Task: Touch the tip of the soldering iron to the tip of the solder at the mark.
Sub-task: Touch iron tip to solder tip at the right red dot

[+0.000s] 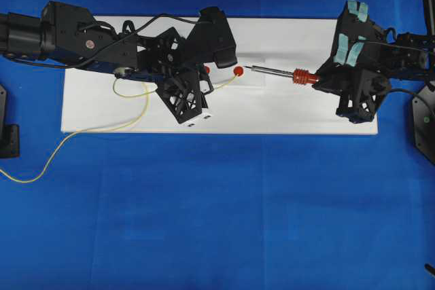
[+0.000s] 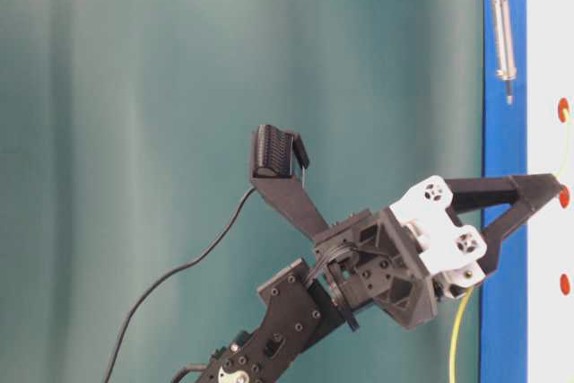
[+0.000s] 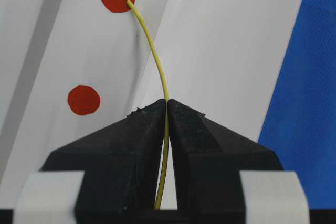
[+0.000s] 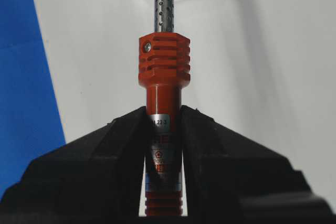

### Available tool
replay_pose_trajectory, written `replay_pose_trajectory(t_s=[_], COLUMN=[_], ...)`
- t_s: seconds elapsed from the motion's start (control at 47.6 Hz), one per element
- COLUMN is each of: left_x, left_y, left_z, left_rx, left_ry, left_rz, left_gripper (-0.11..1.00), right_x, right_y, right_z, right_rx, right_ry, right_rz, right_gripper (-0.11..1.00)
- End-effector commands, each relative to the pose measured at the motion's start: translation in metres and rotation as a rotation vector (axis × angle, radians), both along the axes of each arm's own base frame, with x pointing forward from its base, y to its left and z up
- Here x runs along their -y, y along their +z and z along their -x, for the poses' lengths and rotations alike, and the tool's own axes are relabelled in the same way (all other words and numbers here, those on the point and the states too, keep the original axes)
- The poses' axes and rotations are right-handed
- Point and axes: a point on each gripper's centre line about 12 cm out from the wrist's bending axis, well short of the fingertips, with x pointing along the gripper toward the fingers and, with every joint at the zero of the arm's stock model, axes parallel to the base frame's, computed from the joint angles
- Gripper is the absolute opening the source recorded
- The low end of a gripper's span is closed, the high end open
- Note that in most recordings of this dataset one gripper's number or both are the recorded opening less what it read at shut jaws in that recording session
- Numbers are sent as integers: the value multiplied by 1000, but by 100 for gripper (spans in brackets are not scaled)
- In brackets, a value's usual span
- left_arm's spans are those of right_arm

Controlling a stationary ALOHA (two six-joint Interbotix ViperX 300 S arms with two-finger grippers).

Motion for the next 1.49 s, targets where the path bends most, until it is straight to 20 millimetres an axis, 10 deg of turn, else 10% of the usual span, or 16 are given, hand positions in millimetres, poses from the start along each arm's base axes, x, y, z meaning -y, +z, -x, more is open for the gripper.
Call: replay_pose_trajectory(t_s=[0.0,1.472], left_x=[-1,-4], left_y=[12,12], left_z=[-4,-3], left_rx=[33,18], left_ry=[1,6], left_rz=[-5,-4], left_gripper=[3,3], right_x=[2,6], right_y=[6,-11], right_z=[-6,-24], right_rx=[21,-71], right_ry=[-4,-9], right_rz=[4,-26], right_gripper=[6,6])
